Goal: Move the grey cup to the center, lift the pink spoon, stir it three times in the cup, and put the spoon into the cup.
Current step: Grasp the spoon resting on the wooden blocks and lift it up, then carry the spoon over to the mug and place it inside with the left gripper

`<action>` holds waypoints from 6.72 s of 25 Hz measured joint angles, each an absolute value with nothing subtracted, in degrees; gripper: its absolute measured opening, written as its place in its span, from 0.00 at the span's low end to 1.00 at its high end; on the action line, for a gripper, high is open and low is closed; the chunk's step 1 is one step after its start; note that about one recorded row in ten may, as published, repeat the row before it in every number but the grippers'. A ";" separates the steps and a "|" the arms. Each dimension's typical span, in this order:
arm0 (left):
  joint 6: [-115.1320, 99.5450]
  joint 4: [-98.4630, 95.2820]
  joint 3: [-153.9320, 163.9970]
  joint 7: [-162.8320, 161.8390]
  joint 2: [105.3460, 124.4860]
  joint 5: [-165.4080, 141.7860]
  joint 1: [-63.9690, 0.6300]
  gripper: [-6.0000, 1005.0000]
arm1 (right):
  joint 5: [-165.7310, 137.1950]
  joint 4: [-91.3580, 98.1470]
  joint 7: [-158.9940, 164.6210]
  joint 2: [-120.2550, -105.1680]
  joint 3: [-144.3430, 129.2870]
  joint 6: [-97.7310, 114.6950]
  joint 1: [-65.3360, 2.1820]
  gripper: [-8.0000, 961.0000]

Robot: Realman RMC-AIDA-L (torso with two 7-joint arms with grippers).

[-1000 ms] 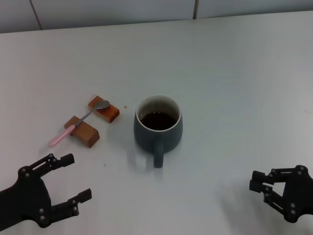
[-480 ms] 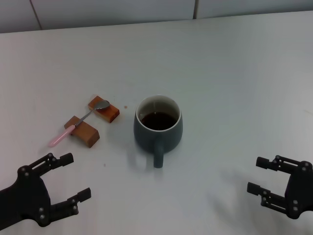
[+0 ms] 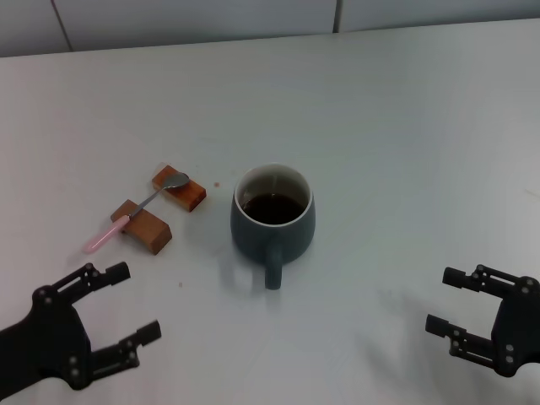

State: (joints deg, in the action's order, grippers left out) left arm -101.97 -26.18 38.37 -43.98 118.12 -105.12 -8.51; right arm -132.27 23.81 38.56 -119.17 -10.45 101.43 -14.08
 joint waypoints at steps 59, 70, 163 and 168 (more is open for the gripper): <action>-87.12 -20.27 16.83 -136.51 118.21 -113.24 -12.87 0.78 | -131.92 22.84 39.62 -119.00 -10.45 101.73 -15.82 0.71; -85.03 -18.72 17.22 -135.80 118.26 -113.29 -14.75 0.75 | -131.92 22.85 40.01 -118.96 -10.40 101.69 -15.91 0.71; -108.62 -25.25 15.16 -105.05 118.34 -100.70 -29.87 0.13 | -131.93 22.86 40.43 -118.89 -9.58 100.38 -17.03 0.71; -111.63 -43.52 23.74 -100.06 118.40 -100.18 -33.85 0.13 | -131.93 22.55 40.43 -118.92 -9.58 99.58 -17.11 0.71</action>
